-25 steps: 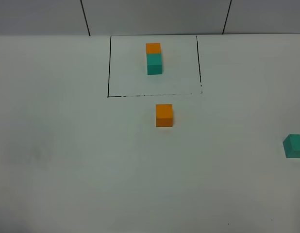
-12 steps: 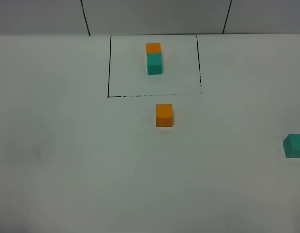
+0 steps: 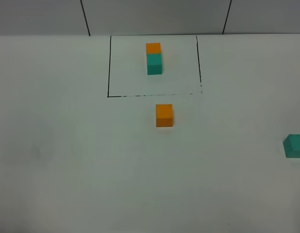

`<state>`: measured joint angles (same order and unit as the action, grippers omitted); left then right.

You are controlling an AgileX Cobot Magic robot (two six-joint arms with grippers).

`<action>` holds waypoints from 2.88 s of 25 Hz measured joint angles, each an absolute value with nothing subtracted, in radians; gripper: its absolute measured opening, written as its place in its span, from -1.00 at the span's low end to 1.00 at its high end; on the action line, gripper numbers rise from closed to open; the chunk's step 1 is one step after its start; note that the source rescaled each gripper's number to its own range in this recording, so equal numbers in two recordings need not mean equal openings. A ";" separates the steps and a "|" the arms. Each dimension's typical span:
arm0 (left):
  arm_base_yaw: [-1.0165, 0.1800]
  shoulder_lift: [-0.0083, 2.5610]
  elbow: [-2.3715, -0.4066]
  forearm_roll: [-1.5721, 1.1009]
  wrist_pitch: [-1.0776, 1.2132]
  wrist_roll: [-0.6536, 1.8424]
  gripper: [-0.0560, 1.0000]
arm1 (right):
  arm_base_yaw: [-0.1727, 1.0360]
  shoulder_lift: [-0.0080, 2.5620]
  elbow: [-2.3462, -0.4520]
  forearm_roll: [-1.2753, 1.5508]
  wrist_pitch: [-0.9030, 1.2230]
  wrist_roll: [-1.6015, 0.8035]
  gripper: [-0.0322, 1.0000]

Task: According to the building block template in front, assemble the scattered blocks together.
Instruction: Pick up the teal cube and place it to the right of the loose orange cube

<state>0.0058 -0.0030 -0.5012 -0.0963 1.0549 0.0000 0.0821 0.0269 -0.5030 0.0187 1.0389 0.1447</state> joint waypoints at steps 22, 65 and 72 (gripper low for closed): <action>0.006 -0.004 -0.501 -0.096 1.053 0.000 0.37 | 0.014 1.550 -0.821 -0.008 0.694 0.040 0.52; 0.006 -0.004 -0.501 -0.096 1.053 0.000 0.37 | 0.093 1.802 -1.043 0.023 0.780 -0.536 -0.89; 0.006 -0.005 -0.501 -0.096 1.053 0.000 0.37 | 0.336 1.941 -1.338 -0.032 0.961 -0.908 -0.89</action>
